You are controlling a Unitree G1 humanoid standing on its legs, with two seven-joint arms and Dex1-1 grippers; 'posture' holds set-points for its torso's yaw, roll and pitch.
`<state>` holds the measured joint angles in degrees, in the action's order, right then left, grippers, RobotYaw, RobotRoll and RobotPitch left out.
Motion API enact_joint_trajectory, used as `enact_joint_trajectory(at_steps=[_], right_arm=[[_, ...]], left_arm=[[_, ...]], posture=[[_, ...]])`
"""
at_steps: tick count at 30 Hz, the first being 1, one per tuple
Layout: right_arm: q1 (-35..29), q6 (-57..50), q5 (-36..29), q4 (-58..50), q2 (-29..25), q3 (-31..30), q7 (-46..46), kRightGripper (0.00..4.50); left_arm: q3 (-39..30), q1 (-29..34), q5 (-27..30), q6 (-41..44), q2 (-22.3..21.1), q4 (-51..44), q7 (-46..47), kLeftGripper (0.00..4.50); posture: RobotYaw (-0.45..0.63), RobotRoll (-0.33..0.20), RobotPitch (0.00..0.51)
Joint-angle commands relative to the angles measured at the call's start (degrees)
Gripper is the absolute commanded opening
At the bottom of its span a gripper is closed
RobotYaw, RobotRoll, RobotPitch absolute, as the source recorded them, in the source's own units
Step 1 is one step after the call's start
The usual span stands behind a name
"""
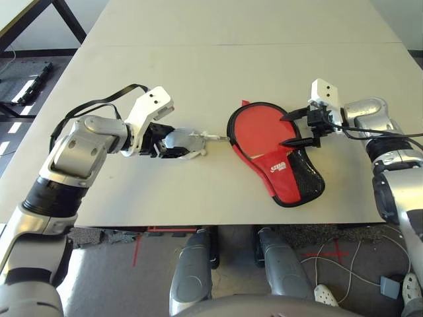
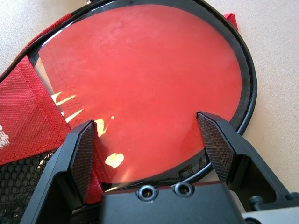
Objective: Store the ping-pong paddle in its case and zip it.
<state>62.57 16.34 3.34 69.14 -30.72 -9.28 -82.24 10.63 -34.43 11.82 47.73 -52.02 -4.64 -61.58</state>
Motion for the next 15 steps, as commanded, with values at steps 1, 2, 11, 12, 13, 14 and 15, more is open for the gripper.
enact_joint_trajectory(at_steps=[1,2,11,12,13,14,15], right_arm=[[-2.23,-0.41,2.0,1.01,0.07,-0.9,0.2,4.5],[-2.24,-0.42,2.01,0.99,0.09,-0.9,0.23,4.5],[-3.07,0.15,2.45,0.65,0.13,-1.3,0.41,4.5],[-3.23,0.26,2.51,0.58,0.13,-1.36,0.41,4.5],[-3.36,0.34,2.54,0.5,0.13,-1.38,0.4,4.5],[-3.47,0.38,2.54,0.43,0.12,-1.38,0.36,4.5],[-3.54,0.38,2.55,0.37,0.13,-1.37,0.36,4.5]], left_arm=[[1.44,1.15,-0.39,0.54,-0.95,-0.22,-0.55,1.29],[1.49,0.9,-0.66,0.31,-0.9,0.03,-0.43,1.07],[1.7,-3.9,-4.91,-3.9,1.44,4.05,4.06,0.24],[1.62,-4.69,-5.38,-4.2,2.04,4.78,4.97,0.24],[1.59,-5.56,-5.96,-4.59,2.65,5.66,5.92,0.24],[1.59,-6.04,-6.32,-4.83,3.01,6.2,6.48,0.24],[1.46,-6.94,-6.94,-5.21,3.69,7.21,7.55,0.24]], posture=[[0.09,0.0,0.254],[0.09,0.0,0.255],[0.09,0.0,0.255],[0.09,0.0,0.254],[0.09,0.0,0.254],[0.09,0.0,0.252],[0.09,0.0,0.252]])
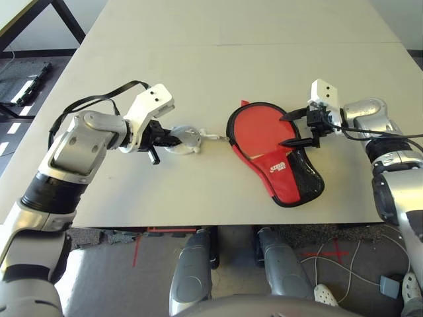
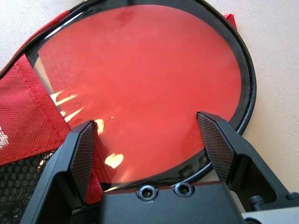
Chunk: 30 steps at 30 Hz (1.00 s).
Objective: Store the ping-pong paddle in its case and zip it.
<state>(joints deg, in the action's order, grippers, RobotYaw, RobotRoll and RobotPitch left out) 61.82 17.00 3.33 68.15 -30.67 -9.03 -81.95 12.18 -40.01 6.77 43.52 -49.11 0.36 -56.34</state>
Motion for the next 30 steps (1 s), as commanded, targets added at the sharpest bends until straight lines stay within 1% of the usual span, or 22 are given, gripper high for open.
enact_joint_trajectory(at_steps=[1,4,10,15,19,23,30], right_arm=[[-2.83,-0.31,2.58,1.32,0.08,-1.62,0.11,4.5],[-2.88,-0.85,2.82,1.34,0.16,-1.74,0.51,4.5],[-3.05,-1.12,2.78,1.2,0.17,-1.67,0.64,4.5],[-3.18,-1.15,2.86,1.23,0.24,-1.65,0.97,4.5],[-3.4,-1.21,2.8,0.99,0.62,-1.56,0.99,4.5],[-3.59,-1.28,2.78,0.7,0.82,-1.47,0.86,4.5],[-4.13,-1.29,2.73,0.33,0.85,-1.19,0.65,4.5]], left_arm=[[-0.28,-2.36,-2.39,-1.27,1.55,3.3,3.41,0.24],[-0.51,-5.66,-3.6,-2.66,4.06,6.83,5.99,0.24],[-0.14,-8.55,-4.73,-4.74,7.0,9.84,7.49,0.23],[1.54,-13.5,-9.44,-9.62,9.8,17.88,11.28,0.23],[3.03,-19.08,-12.85,-15.07,12.98,28.11,14.0,0.23],[3.77,-24.5,-14.93,-21.35,16.47,38.77,15.4,0.23],[3.52,-35.65,-17.68,-32.74,24.13,59.75,18.84,0.23]], posture=[[0.09,0.0,0.252],[0.08,0.0,0.252],[0.08,0.0,0.252],[0.08,0.0,0.253],[0.08,0.0,0.253],[0.07,0.0,0.254],[0.05,0.0,0.258]])
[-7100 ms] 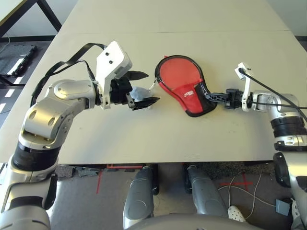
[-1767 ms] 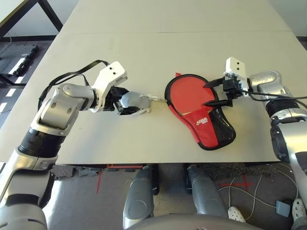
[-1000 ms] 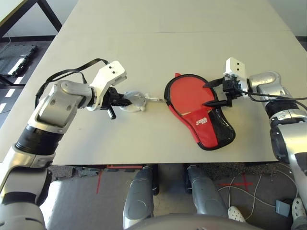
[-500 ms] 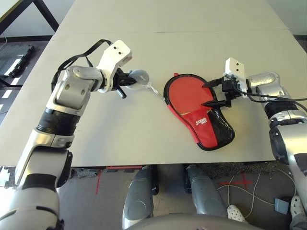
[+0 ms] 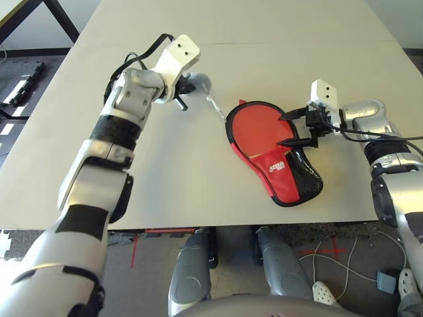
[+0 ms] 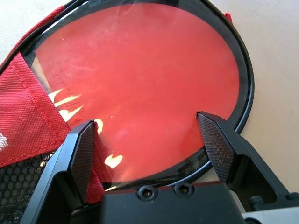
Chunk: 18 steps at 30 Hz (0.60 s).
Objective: Store the ping-pong paddle in its case and zip it.
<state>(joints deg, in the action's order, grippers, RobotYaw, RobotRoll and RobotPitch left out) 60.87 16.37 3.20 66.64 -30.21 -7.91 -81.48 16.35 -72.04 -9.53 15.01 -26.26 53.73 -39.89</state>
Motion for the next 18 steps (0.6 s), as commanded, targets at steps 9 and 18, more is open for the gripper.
enact_joint_trajectory(at_steps=[9,18], right_arm=[[-4.64,-1.08,2.5,0.43,0.46,-1.93,0.0,4.5],[-5.74,-1.63,1.79,-1.07,0.62,-1.74,-0.06,4.5]], left_arm=[[-1.61,-11.54,-3.36,-11.41,9.61,19.25,7.79,0.23],[-3.41,-13.88,-4.33,-12.78,13.94,22.53,12.4,0.23]], posture=[[0.01,0.0,0.262],[-0.03,0.0,0.261]])
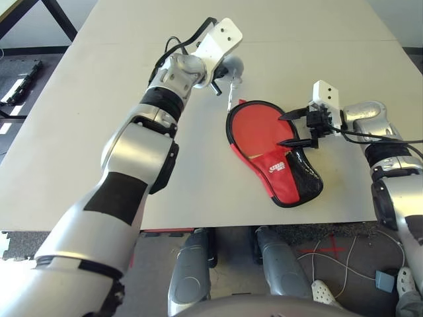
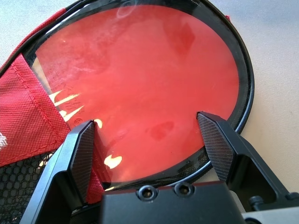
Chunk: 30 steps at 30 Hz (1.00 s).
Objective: Store the ping-pong paddle in its case and zip it.
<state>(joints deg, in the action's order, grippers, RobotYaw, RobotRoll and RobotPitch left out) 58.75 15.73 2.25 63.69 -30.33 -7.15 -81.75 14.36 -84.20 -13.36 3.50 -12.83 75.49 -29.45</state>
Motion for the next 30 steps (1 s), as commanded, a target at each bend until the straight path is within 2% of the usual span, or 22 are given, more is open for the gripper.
enact_joint_trajectory(at_steps=[1,7,18,26,30], right_arm=[[-3.7,-1.05,2.68,1.74,0.73,-2.49,0.2,4.5],[-4.88,-1.4,2.3,0.46,0.39,-2.3,0.1,4.5],[-6.09,-1.99,1.73,-0.98,0.3,-2.41,0.6,4.5],[-6.68,-2.19,1.64,-1.6,0.29,-2.4,0.8,4.5],[-7.0,-2.34,1.53,-2.07,0.3,-2.33,0.99,4.5]], left_arm=[[-1.53,-1.74,-0.61,-1.33,0.67,0.89,2.29,0.23],[-2.72,-2.57,-0.71,-2.23,3.51,1.52,5.96,0.23],[-3.59,-3.26,-1.28,-3.87,8.7,1.47,6.95,0.23],[-3.66,-3.34,-1.51,-4.85,11.4,1.42,6.37,0.23],[-2.71,-2.26,-2.06,-5.79,14.16,1.16,4.6,0.23]], posture=[[-0.04,0.0,0.261],[-0.06,0.0,0.261],[-0.08,0.0,0.257],[-0.09,0.0,0.256],[-0.09,0.0,0.257]])
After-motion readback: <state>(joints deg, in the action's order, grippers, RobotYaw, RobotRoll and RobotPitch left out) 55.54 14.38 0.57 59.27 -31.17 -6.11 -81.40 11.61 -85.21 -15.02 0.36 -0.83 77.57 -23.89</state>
